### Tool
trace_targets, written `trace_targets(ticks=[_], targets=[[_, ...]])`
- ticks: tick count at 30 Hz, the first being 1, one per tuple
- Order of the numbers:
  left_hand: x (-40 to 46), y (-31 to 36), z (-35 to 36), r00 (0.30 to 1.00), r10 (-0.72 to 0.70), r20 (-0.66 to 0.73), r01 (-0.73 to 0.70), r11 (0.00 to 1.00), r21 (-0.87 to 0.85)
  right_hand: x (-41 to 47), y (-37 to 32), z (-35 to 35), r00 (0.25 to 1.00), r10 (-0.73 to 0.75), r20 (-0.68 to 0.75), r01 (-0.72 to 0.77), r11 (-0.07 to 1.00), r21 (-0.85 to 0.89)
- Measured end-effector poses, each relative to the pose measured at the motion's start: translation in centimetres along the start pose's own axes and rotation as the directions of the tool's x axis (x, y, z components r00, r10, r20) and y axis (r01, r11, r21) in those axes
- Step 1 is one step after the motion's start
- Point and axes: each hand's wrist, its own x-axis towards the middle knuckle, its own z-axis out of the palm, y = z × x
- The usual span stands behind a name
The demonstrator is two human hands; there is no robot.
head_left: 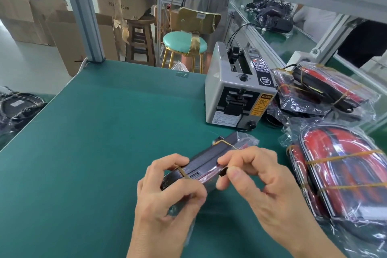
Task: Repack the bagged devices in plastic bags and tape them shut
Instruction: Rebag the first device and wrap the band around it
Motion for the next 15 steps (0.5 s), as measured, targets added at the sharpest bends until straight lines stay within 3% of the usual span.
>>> trace_targets(ticks=[5, 11, 15], targets=[[0.0, 0.4, 0.0, 0.997, -0.068, -0.032, 0.066, 0.996, -0.063, 0.2, -0.4, 0.1, 1.0, -0.029, 0.011, 0.03, 0.996, -0.079], [0.2, 0.1, -0.1, 0.993, -0.087, -0.08, 0.08, 0.993, -0.089, 0.7, -1.5, 0.8, 0.973, 0.23, -0.002, -0.23, 0.972, 0.043], [-0.1, 0.0, 0.1, 0.992, -0.07, -0.108, 0.059, 0.993, -0.103, 1.3, -2.0, 1.4, 0.915, 0.397, -0.075, -0.389, 0.916, 0.103]])
